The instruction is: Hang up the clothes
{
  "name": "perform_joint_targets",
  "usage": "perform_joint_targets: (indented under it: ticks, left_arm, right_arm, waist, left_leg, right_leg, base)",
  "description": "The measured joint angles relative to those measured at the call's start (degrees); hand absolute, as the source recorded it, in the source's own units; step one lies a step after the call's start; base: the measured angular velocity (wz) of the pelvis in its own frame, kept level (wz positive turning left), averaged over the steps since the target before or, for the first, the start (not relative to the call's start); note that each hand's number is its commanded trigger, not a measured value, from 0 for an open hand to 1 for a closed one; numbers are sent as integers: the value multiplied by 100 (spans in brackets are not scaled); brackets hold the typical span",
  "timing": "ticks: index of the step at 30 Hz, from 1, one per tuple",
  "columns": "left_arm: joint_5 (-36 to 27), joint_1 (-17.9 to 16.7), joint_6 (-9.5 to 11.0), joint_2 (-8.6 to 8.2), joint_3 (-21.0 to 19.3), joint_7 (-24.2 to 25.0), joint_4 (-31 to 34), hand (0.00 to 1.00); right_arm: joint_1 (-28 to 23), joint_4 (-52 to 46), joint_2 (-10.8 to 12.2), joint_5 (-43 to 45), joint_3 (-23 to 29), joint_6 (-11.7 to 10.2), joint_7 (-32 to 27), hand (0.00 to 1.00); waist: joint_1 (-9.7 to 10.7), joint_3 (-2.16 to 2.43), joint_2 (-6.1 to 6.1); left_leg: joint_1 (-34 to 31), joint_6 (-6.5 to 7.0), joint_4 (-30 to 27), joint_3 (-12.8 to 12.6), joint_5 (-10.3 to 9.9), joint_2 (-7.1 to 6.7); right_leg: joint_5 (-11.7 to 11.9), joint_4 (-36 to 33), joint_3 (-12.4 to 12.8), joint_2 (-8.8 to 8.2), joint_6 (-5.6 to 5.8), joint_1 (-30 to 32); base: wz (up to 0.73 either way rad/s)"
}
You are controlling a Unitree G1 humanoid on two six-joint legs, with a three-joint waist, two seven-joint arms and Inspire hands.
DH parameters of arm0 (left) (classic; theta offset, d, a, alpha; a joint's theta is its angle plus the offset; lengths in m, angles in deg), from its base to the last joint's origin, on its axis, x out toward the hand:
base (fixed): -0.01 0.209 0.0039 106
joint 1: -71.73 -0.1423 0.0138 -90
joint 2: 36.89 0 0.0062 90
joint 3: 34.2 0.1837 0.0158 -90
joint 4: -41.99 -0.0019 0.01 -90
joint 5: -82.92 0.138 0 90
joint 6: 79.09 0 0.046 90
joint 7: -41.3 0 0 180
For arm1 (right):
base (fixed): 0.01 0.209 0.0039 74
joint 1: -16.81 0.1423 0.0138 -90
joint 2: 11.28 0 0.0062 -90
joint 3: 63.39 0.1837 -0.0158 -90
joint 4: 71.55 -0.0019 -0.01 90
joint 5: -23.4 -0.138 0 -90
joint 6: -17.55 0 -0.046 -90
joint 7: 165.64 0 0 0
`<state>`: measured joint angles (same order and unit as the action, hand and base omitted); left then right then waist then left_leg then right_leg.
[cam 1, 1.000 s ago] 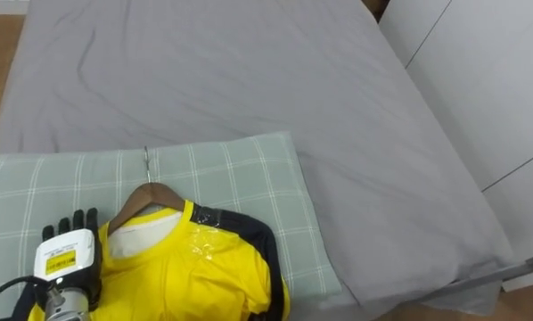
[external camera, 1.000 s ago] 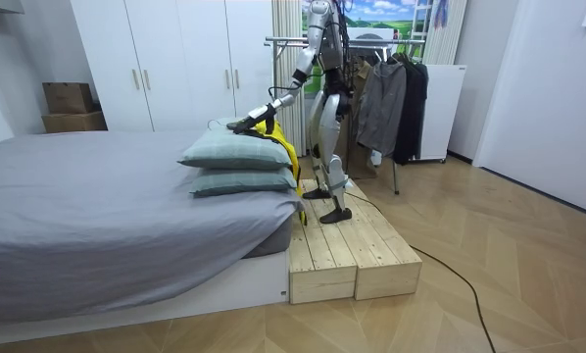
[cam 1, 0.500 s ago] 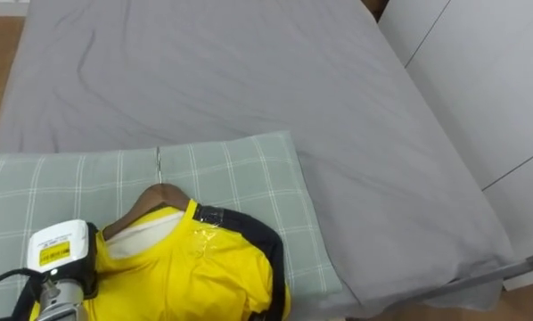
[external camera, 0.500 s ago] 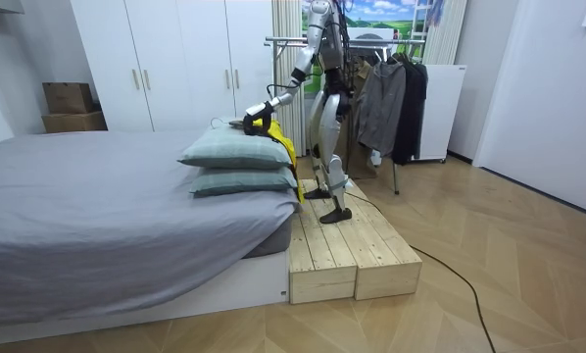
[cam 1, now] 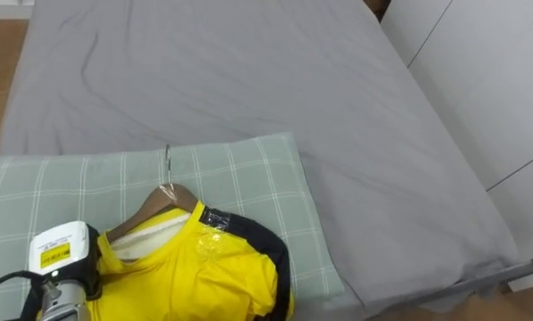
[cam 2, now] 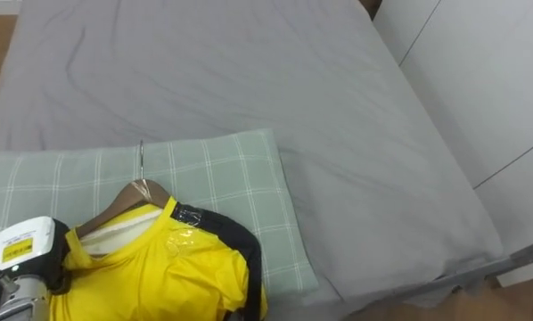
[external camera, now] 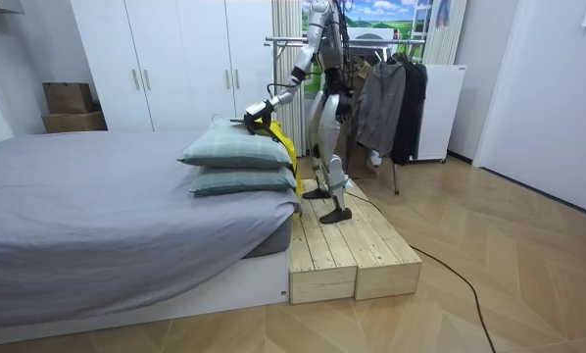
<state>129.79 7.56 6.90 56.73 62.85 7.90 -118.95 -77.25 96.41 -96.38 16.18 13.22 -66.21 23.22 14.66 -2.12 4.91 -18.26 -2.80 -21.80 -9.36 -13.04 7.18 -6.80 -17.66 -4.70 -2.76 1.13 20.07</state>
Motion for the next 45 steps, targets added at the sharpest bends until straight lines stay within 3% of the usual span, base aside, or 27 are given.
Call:
perform_joint_targets:
  ticks: [6,12,13,15,16,23,31,40,45]
  left_arm:
    - [-8,-117,-48,-79,-4,35,1,100]
    - [-8,-302,-37,-126,-13,39,-3,100]
    - [-6,-321,-20,-139,-12,40,-3,100]
    - [-18,-357,13,-178,-44,39,21,100]
    - [-26,-367,19,-233,-65,37,29,100]
    - [-70,-419,66,-292,-57,-3,314,100]
    - [-55,-1057,238,-342,-125,-161,1463,100]
    - [-236,-1396,426,-463,13,-435,2219,100]
    - [-240,-1455,516,-463,13,-530,2383,100]
  right_arm:
    - [-14,2,-4,-5,26,7,-13,0]
    - [-13,2,-4,-79,126,-7,-21,0]
    - [-14,-3,-4,-106,126,-17,-30,0]
    - [-15,-12,-4,-116,166,-52,-69,0]
    - [-32,-13,-4,-119,240,-61,-103,0]
    - [-11,-49,-7,-90,345,-152,-320,0]
    - [21,-42,-6,77,352,-262,-485,0]
    - [230,-5,-6,217,403,-318,-737,0]
    - [273,-4,-8,317,570,-314,-747,0]
  waist:
    - [23,33,-138]
    - [10,67,-163]
    - [-1,106,-179]
    - [-19,126,-199]
    - [-27,158,-221]
    - [-97,160,-278]
    - [-148,155,-376]
    - [-132,180,-577]
    - [-133,179,-589]
  left_leg:
    - [242,-3,144,-31,3,-5]
    - [693,-9,370,-118,20,-23]
    - [727,-10,408,-128,21,-26]
    - [799,-10,424,-146,22,-27]
    - [832,-10,430,-146,21,-27]
    - [1092,-20,532,-125,38,-45]
    - [1422,-16,624,31,40,-83]
    - [1509,-30,641,230,49,-97]
    - [1509,-36,654,295,56,-100]
  right_leg:
    - [-6,101,4,10,0,-207]
    - [-4,284,46,18,9,-613]
    - [-3,305,47,19,11,-641]
    - [-3,332,51,19,14,-710]
    - [-7,335,46,18,20,-747]
    - [-21,421,11,11,37,-1022]
    - [-40,563,-77,-2,65,-1468]
    - [-49,694,-290,-11,75,-1705]
    - [-50,703,-346,-10,75,-1737]
  base:
    - [-1]
    - [-4]
    - [0]
    - [0]
    - [0]
    - [4]
    - [9]
    - [12]
    - [6]
